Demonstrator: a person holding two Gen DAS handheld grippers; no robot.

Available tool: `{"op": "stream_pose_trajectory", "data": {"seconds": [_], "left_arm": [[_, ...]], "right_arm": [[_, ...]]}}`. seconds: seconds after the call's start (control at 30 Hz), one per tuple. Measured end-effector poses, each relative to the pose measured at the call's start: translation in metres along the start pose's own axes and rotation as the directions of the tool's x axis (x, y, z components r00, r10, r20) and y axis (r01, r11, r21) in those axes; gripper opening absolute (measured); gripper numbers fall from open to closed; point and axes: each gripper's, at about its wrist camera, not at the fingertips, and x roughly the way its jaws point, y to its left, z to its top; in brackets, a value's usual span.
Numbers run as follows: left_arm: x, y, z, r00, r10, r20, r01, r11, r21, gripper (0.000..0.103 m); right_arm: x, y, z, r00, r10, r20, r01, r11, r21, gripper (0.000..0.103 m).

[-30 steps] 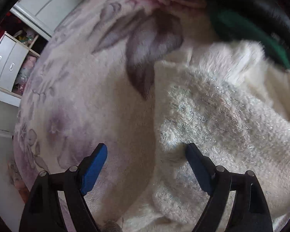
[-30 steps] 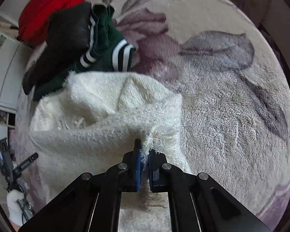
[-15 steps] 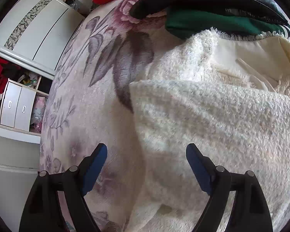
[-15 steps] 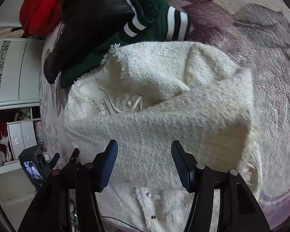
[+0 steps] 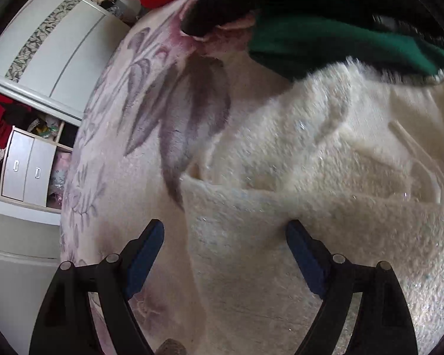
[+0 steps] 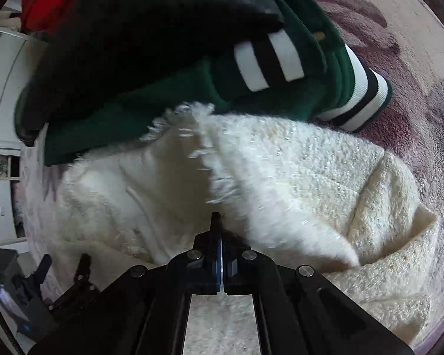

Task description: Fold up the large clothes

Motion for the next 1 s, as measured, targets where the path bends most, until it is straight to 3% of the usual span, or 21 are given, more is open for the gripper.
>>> {"op": "stream_pose_trajectory", "data": {"seconds": [0.07,0.13,0.17,0.2,0.27,0.33,0.37,0.47,0.53,0.67,0.73,0.8,0.87,0.93,0.97,1.0], "left_arm": [[-0.002,0.003,0.002,1.000,0.020,0.019,-0.020,1.000,-0.010,0.085],[-0.002,0.006,0.004,0.998,0.050,0.036,-0.049,0.999,-0.016,0.085],[0.000,0.007,0.005,0.998,0.053,0.036,-0.053,0.998,-0.019,0.085],[0.002,0.007,0.007,0.998,0.052,0.032,-0.051,0.998,-0.025,0.085],[0.005,0.007,0.010,0.996,0.075,0.044,-0.074,0.997,-0.022,0.085],[0.008,0.005,0.011,0.996,0.082,0.046,-0.082,0.996,-0.022,0.085],[0.008,0.005,0.011,0.996,0.071,0.051,-0.070,0.997,-0.032,0.085],[0.011,0.011,0.010,0.999,0.014,0.040,-0.011,0.998,-0.066,0.085],[0.011,0.015,0.008,0.999,-0.004,0.039,0.007,0.997,-0.081,0.085],[0.016,0.015,0.006,1.000,-0.020,0.016,0.021,0.996,-0.084,0.085],[0.015,0.016,0.005,1.000,-0.027,0.014,0.028,0.996,-0.088,0.085],[0.012,0.019,0.005,0.999,-0.047,0.007,0.047,0.994,-0.095,0.085],[0.005,0.025,0.002,0.994,-0.111,-0.003,0.110,0.987,-0.119,0.085],[0.000,0.033,0.001,0.965,-0.263,-0.018,0.256,0.952,-0.167,0.085],[0.000,0.035,0.000,0.929,-0.369,-0.032,0.357,0.914,-0.191,0.085],[-0.001,0.036,-0.001,0.882,-0.468,-0.048,0.449,0.868,-0.213,0.085]], "right_arm": [[0.001,0.012,-0.001,0.987,0.145,-0.066,-0.146,0.989,0.003,0.007],[0.010,0.028,0.000,0.959,0.257,-0.120,-0.261,0.965,-0.014,0.026],[0.017,0.038,0.002,0.960,0.244,-0.139,-0.252,0.966,-0.050,0.042],[0.029,0.046,0.002,0.963,0.212,-0.169,-0.227,0.971,-0.080,0.046],[0.067,0.054,0.003,0.943,0.180,-0.280,-0.205,0.977,-0.060,0.046],[0.090,0.058,-0.001,0.917,0.220,-0.331,-0.244,0.969,-0.032,0.046],[0.095,0.061,-0.002,0.915,0.226,-0.333,-0.255,0.966,-0.044,0.046],[0.087,0.064,-0.005,0.937,0.237,-0.255,-0.256,0.966,-0.043,0.046],[0.077,0.071,-0.011,0.940,0.256,-0.226,-0.278,0.958,-0.070,0.046],[0.096,0.084,-0.014,0.936,0.203,-0.288,-0.245,0.963,-0.117,0.045],[0.096,0.089,-0.013,0.950,0.189,-0.250,-0.228,0.964,-0.139,0.014],[0.084,0.096,-0.012,0.954,0.208,-0.214,-0.244,0.957,-0.157,0.012],[0.071,0.104,-0.015,0.969,0.191,-0.157,-0.218,0.959,-0.181,0.011],[0.056,0.102,-0.015,0.978,0.173,-0.118,-0.191,0.969,-0.159,0.010],[0.052,0.099,-0.015,0.983,0.160,-0.087,-0.171,0.975,-0.142,0.009],[0.044,0.096,-0.011,0.986,0.153,-0.063,-0.160,0.978,-0.133,0.009]]}}
